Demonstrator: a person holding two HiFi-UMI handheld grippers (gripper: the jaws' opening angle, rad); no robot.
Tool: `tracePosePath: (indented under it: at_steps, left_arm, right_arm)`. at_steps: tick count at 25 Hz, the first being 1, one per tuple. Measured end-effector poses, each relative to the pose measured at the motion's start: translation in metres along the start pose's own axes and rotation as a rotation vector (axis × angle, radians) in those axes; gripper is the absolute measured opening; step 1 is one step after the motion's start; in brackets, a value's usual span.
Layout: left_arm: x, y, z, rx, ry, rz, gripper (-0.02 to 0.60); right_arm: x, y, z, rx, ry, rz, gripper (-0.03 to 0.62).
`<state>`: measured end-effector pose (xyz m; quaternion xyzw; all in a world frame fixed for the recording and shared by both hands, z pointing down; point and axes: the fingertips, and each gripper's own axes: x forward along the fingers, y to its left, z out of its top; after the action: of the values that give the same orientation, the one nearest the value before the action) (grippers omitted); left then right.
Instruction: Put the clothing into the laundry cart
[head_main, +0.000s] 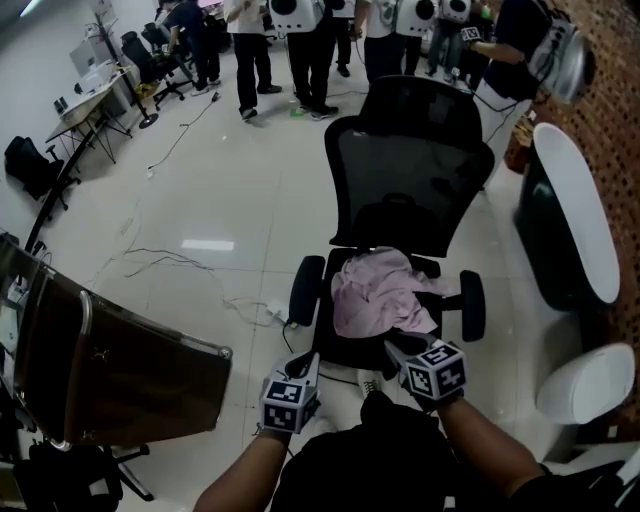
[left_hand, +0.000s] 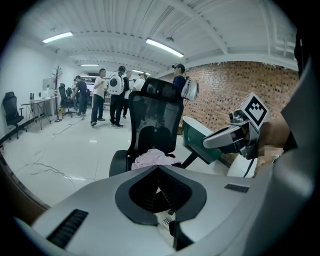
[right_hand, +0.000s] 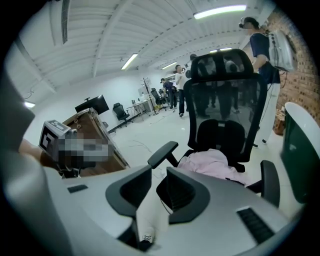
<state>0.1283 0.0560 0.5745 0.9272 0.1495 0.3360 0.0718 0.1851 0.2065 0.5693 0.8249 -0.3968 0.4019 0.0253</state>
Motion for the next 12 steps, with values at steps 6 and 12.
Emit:
tracePosePath:
  at_steps: [6, 12]
  left_arm:
    - [0.043, 0.006, 0.018, -0.033, 0.022, 0.03, -0.002]
    - [0.076, 0.015, 0.022, -0.055, 0.048, 0.078, -0.002]
  right_arm:
    - [0.025, -0.04, 0.02, 0.0, 0.034, 0.028, 0.114]
    - [0.053, -0.072, 0.025, -0.012, 0.072, 0.067, 0.114]
